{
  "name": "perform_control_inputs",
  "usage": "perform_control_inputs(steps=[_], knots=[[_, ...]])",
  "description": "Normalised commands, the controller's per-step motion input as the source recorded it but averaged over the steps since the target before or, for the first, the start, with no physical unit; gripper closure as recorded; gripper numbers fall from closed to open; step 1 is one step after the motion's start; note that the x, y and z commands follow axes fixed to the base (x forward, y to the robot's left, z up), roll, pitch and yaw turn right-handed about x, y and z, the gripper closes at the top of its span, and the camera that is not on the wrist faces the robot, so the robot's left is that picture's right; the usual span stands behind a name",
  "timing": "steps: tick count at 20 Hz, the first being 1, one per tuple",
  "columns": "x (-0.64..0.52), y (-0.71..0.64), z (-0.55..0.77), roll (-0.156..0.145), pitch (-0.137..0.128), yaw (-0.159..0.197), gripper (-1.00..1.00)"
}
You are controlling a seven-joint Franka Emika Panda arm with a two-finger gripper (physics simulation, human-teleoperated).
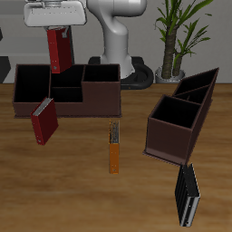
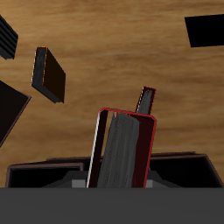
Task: Place the left red book into the back desk caddy's left compartment
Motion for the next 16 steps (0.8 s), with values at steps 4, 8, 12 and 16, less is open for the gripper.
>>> perform_control_inputs(steps=[4, 8, 12, 16], knots=[[-0.14, -0.17, 0.03, -0.049, 0.004, 0.024, 1.00], [-0.24, -0.34, -0.03, -0.063, 0.009, 0.031, 1.00], [-0.15, -0.19, -0.04, -0.041, 0.000, -0.004, 1.00], [-0.17, -0.24, -0.12, -0.048, -0.004, -0.010, 1.00]])
